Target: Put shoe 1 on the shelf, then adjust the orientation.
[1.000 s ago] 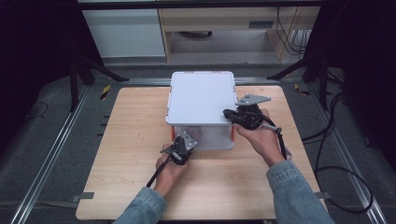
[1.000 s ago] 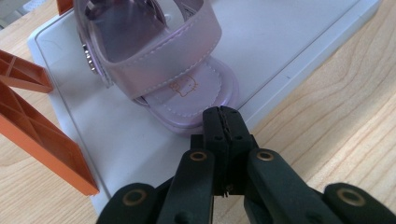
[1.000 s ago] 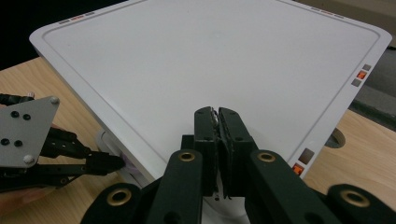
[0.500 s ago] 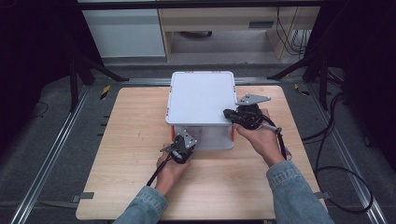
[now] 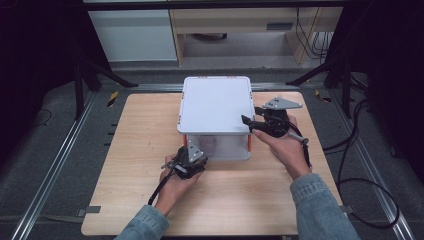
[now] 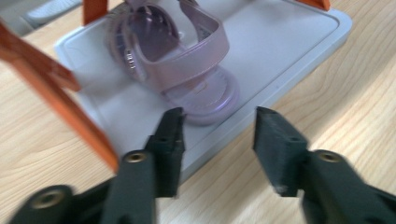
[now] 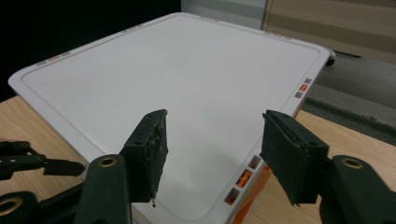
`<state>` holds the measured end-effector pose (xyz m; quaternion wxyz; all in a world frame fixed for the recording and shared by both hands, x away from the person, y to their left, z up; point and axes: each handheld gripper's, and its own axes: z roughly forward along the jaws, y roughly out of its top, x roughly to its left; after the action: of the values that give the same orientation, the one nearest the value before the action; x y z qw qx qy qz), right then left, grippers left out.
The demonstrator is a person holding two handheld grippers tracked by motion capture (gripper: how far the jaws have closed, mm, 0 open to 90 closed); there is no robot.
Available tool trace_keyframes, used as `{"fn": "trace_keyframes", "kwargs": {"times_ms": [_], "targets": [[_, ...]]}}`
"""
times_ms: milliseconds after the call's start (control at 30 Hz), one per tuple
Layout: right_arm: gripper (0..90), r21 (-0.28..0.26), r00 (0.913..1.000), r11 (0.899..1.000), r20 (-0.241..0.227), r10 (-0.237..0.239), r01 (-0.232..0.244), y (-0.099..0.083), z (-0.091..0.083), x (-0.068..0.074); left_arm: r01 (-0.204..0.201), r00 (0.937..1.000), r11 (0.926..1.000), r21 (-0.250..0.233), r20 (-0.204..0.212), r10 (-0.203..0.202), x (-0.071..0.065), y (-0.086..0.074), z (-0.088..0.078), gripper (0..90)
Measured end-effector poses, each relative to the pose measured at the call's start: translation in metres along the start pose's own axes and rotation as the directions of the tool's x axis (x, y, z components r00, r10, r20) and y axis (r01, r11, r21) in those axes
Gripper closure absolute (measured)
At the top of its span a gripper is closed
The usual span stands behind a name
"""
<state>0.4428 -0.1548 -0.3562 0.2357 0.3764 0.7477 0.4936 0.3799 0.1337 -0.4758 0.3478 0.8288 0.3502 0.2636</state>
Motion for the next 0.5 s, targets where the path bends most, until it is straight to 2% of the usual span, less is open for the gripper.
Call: {"fn": "trace_keyframes", "kwargs": {"times_ms": [133, 233, 300, 400, 500], "targets": [[32.8, -0.027, 0.9992, 0.999, 0.032, 0.025, -0.024, 0.001, -0.012, -0.01, 0.031, 0.999, 0.9995, 0.007, 0.032, -0.031, 0.004, -0.01, -0.016, 34.4], [30.6, -0.041, 0.9989, 0.999, 0.032, 0.034, -0.033, -0.002, -0.023, -0.017, 0.032, 0.9978, 0.9993, 0.02, 0.057, -0.033, 0.01, -0.021, -0.029, 24.8], [32.6, -0.048, 0.9988, 0.998, 0.023, 0.043, -0.042, -0.004, -0.032, -0.021, 0.041, 0.9975, 0.9984, 0.039, 0.055, -0.043, 0.016, -0.027, -0.036, 20.8], [36.7, -0.072, 0.9983, 0.996, 0.027, 0.051, -0.049, -0.01, -0.046, -0.026, 0.07, 0.9966, 0.9967, 0.042, 0.04, -0.072, 0.028, -0.035, -0.045, 15.5], [43.5, -0.062, 0.9983, 0.997, 0.031, 0.05, -0.048, -0.018, -0.057, -0.03, 0.092, 0.995, 0.995, 0.039, 0.034, -0.094, 0.042, -0.042, -0.05, 12.1]]}}
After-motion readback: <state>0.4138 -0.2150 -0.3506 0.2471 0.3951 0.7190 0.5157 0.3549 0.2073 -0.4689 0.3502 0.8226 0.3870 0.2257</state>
